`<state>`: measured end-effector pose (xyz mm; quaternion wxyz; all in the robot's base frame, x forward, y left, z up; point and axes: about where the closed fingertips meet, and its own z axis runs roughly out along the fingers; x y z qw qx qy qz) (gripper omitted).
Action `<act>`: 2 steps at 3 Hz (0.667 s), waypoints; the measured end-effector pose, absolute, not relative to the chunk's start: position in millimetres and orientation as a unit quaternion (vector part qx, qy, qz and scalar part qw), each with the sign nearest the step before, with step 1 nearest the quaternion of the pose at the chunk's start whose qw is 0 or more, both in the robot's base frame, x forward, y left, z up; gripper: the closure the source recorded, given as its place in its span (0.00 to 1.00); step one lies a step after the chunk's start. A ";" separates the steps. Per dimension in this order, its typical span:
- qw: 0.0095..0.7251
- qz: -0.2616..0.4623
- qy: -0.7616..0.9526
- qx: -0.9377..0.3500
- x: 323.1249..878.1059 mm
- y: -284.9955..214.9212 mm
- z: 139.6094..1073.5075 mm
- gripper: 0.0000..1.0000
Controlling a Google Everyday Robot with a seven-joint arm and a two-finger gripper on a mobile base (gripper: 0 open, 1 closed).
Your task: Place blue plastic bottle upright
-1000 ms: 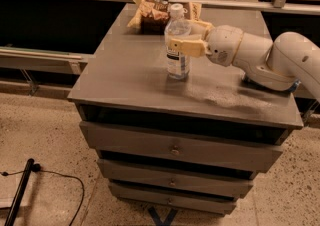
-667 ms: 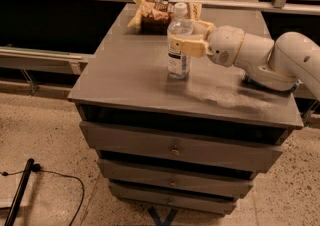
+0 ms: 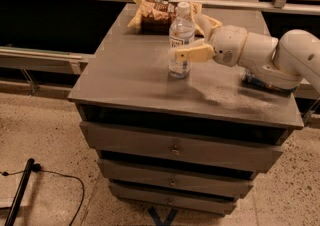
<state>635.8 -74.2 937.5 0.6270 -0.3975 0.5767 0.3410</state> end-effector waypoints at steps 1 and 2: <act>0.623 0.332 0.581 -0.405 633.2 -85.3 939.4 0.00; 0.616 0.308 0.599 -0.409 624.2 -134.1 937.6 0.00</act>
Offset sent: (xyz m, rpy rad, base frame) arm -0.0113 -0.0503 0.0023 -0.0689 -0.0060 -0.0149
